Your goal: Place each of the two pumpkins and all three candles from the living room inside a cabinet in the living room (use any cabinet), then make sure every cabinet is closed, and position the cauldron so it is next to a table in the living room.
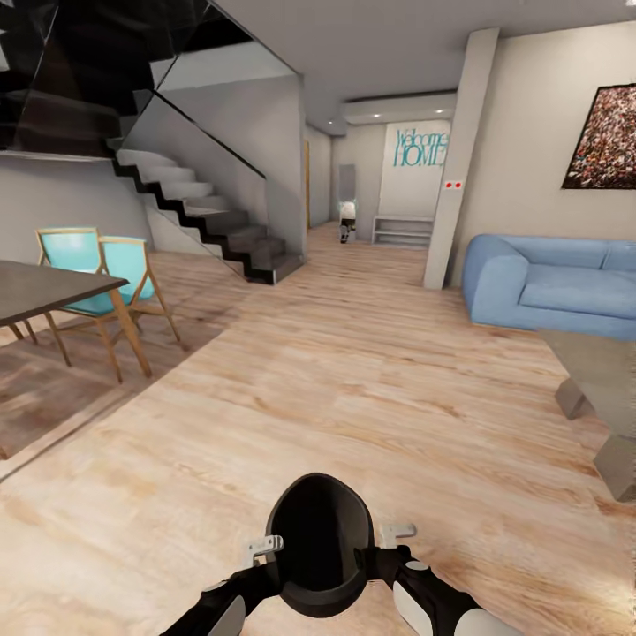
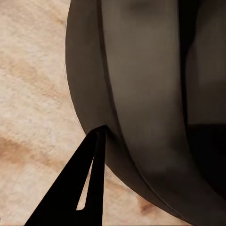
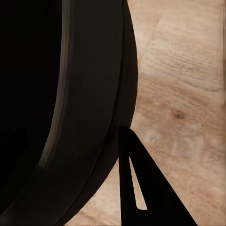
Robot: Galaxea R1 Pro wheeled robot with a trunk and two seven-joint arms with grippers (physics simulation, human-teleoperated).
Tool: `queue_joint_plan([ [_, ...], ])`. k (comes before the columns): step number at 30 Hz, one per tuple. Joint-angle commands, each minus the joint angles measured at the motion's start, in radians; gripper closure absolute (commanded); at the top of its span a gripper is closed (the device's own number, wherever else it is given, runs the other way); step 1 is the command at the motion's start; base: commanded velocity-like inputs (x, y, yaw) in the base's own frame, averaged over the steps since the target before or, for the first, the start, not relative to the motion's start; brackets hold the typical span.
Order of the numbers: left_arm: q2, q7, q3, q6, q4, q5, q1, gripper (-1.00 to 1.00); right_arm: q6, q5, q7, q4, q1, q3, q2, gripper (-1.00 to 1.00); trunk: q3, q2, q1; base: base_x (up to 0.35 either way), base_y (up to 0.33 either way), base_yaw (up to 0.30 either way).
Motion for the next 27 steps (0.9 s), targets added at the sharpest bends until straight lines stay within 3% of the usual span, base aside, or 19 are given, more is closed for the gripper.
queue_joint_plan([
  [1,0.005,0.009,-0.007,0.003,0.0,0.007,0.0,1.0,-0.007,-0.008,0.003,-0.013,-0.002,0.009,-0.001,1.0,-0.001,0.0,0.0,0.269,0.22,-0.279],
  [27,0.005,0.009,-0.007,0.003,0.0,0.006,0.0,1.0,-0.008,-0.008,0.003,-0.012,-0.002,0.009,-0.001,1.0,-0.001,0.0,0.0,0.269,0.22,-0.28],
])
